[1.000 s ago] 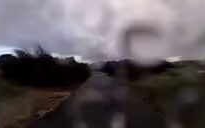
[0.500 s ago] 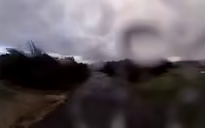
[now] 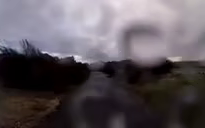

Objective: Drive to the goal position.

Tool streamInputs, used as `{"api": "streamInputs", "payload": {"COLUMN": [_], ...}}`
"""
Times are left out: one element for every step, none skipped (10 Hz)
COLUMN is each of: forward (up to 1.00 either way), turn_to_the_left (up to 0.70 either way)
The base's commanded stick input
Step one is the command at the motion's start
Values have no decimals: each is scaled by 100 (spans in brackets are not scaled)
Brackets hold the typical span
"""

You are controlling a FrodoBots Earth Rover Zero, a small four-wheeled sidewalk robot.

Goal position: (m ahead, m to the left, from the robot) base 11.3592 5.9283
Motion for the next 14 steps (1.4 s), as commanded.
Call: {"api": "streamInputs", "payload": {"forward": [70, 70, 70, 70, 70, 70, 70, 70, 70, 70, 70, 70, 70, 70], "turn_to_the_left": [-14, -14, -14, -14, -14, -13, -6, 0, 0, 0, 0, 0, 0, 0]}}
